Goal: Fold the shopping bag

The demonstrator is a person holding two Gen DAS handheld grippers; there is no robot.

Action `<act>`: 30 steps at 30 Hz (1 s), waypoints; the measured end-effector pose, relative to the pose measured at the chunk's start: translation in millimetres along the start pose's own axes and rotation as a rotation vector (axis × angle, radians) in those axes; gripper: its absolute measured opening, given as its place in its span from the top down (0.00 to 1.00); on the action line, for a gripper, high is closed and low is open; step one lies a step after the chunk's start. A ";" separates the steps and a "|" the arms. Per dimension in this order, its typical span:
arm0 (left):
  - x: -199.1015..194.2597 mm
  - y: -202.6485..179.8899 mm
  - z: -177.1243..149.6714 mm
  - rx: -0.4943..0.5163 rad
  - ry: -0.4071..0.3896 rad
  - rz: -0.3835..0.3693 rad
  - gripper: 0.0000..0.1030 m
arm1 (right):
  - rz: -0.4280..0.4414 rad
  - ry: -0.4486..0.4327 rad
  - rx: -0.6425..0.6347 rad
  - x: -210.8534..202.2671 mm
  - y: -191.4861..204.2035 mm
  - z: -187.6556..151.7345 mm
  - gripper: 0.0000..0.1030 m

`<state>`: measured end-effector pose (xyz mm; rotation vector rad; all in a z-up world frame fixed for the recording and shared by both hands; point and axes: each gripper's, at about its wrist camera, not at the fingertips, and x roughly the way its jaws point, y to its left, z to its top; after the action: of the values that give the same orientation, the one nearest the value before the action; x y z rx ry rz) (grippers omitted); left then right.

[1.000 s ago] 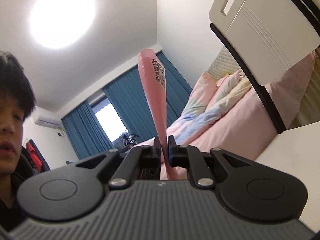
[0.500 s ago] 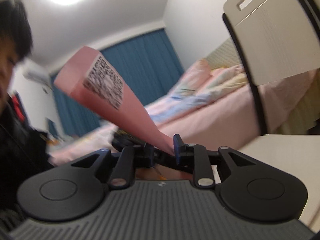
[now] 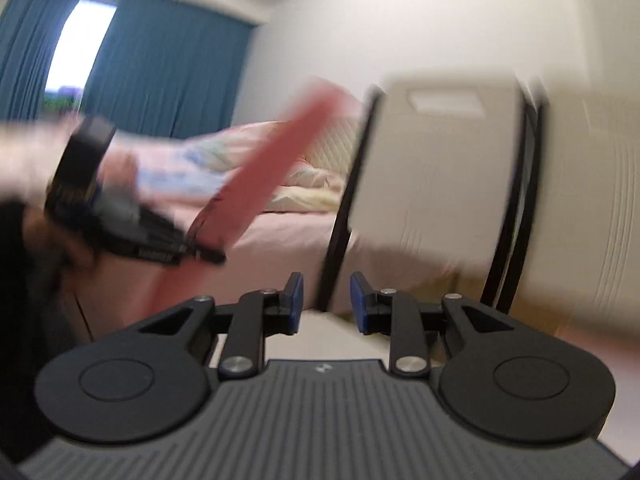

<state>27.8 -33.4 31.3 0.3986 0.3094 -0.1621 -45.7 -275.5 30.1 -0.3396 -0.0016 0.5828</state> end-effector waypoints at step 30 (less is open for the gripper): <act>6.0 -98.9 -43.2 0.643 -0.038 -0.095 0.70 | 0.037 0.359 -0.285 95.9 78.0 -15.1 0.87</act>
<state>0.8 -106.4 -43.7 1.0162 0.2334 -0.3640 -6.1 -167.5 -17.7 -0.7191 0.2699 0.5523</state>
